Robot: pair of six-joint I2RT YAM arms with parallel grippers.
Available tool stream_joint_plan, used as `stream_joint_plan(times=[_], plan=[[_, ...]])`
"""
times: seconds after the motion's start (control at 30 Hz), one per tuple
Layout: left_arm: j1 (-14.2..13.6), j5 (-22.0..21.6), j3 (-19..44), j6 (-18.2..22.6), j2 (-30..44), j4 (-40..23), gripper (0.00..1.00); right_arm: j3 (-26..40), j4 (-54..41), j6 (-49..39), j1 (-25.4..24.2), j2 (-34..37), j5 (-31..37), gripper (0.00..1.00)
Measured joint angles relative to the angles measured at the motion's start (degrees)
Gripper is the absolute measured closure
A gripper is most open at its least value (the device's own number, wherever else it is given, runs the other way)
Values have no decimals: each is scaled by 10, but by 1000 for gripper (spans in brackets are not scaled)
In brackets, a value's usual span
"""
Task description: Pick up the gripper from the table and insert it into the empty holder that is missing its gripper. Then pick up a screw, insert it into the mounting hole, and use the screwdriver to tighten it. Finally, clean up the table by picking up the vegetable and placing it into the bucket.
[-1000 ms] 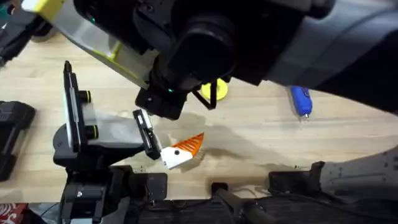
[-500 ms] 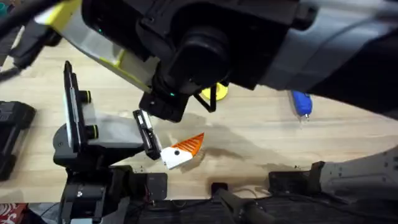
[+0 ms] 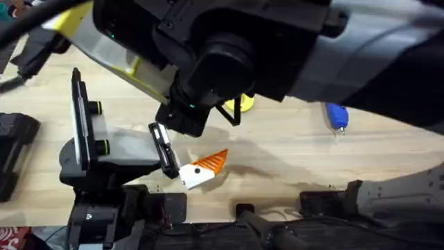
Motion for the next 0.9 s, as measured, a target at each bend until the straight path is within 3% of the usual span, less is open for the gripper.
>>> stream_joint_plan(times=[0.9], plan=[[0,0,0,0,0,0,15,-1,10,0,0,0,0,996]])
